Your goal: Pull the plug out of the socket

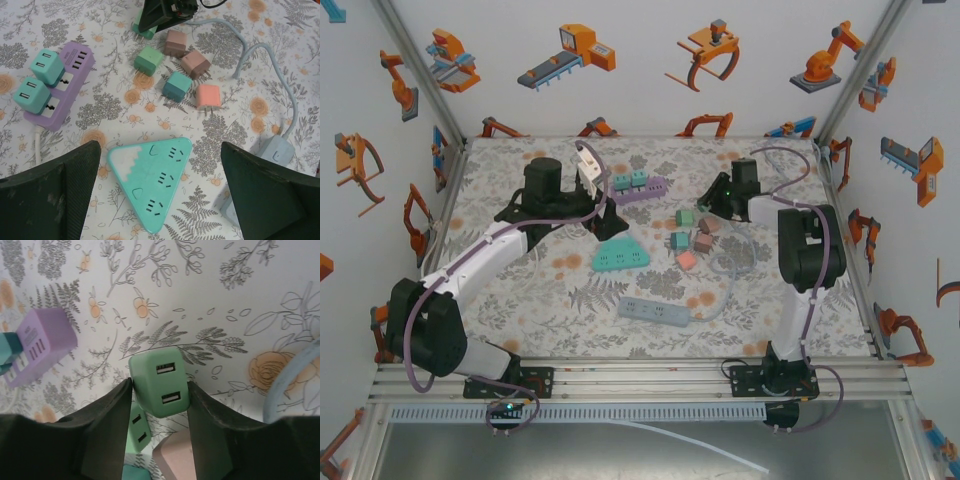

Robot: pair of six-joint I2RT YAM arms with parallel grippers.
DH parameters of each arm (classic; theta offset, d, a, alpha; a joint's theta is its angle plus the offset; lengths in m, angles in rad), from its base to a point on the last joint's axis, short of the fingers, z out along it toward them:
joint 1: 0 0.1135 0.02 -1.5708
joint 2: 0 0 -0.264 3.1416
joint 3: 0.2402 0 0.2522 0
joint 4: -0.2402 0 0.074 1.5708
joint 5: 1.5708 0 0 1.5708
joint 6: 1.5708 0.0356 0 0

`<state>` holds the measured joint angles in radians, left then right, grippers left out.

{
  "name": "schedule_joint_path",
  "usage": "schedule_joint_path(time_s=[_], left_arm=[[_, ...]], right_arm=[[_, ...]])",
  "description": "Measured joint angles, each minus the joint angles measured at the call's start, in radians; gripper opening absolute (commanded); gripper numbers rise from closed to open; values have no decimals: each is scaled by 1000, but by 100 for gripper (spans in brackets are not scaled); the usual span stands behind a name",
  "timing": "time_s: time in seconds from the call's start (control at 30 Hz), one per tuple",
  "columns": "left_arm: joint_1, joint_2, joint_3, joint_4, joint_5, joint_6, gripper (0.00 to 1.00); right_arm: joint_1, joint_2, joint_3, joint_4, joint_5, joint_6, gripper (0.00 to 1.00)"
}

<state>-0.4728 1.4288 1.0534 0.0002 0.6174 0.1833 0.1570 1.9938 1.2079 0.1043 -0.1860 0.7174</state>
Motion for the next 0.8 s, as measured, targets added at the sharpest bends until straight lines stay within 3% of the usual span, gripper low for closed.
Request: schedule_joint_path(time_s=[0.2,0.43,0.63,0.8], left_arm=[[-5,2,0,3,-64,-17,97],[-6,10,2,49,-175,-146,97],[-2,84,47,68,-437,-368,100],[31,220,155,45,-586,-563,93]], right_arm=[[-13,-41,-18,-46,51,-24,54],[-24,-180,-19,-111,87,-121,53],[-3,-172,194,-204,40,-174,51],[46,-30,471,-283,-25,-192,50]])
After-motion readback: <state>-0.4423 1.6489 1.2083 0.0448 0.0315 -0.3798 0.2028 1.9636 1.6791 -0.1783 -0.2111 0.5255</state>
